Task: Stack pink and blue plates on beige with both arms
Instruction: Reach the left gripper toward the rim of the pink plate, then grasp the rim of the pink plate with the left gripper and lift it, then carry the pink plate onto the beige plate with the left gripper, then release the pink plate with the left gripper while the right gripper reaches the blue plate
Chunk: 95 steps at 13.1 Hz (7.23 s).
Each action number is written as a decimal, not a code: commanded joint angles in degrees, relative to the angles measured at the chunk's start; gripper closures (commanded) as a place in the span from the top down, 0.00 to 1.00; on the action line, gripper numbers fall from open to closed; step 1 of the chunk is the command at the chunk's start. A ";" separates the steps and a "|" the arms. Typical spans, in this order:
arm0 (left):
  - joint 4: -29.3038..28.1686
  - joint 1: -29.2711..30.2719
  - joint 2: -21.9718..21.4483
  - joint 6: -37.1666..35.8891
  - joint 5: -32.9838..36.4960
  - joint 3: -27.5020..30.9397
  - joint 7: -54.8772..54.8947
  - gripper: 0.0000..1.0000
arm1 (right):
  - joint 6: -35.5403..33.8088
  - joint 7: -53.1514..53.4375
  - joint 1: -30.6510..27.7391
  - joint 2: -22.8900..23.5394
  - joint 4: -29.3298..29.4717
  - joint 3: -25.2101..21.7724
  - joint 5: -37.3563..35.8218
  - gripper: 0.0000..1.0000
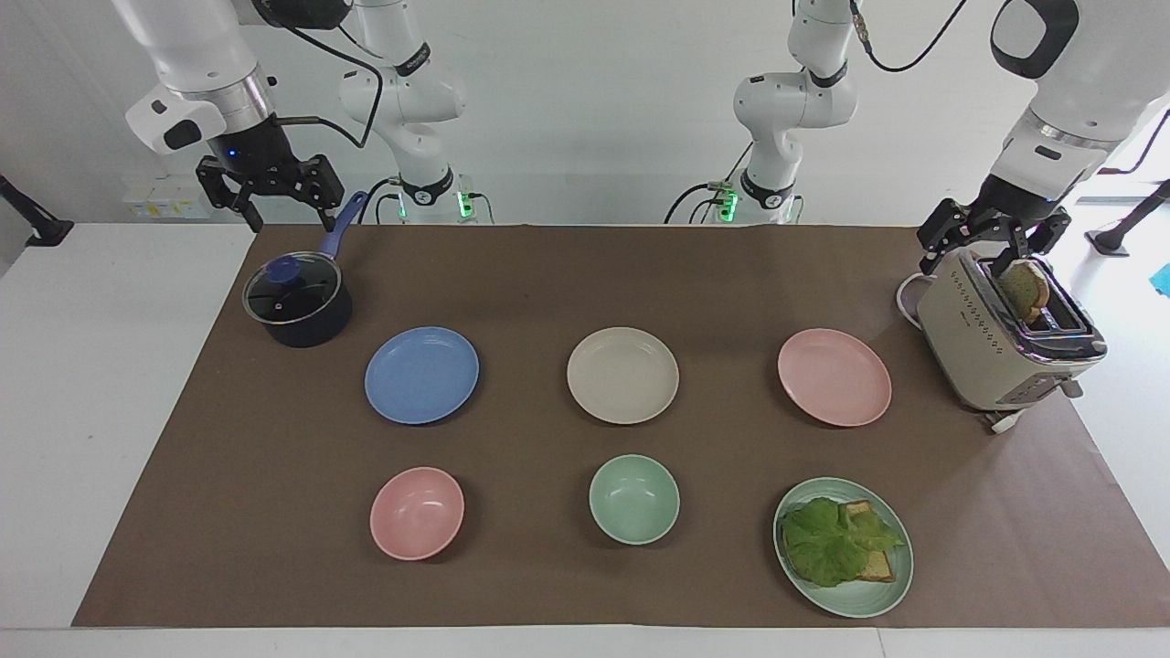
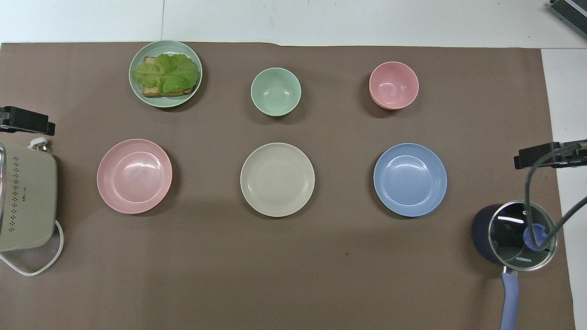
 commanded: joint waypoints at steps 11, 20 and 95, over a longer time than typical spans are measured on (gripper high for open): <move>-23.88 3.97 1.05 23.84 0.62 -0.03 1.00 1.00 | -0.04 0.19 -0.50 -1.18 -1.33 0.36 0.32 1.00; -28.20 5.56 10.46 32.58 0.62 0.05 0.12 1.00 | -0.04 0.19 -0.50 -1.18 -1.33 0.36 0.32 1.00; 0.36 3.19 2.21 -2.93 3.96 -4.69 -1.47 1.00 | 39.35 -3.85 -0.33 19.74 -26.22 0.19 5.59 0.00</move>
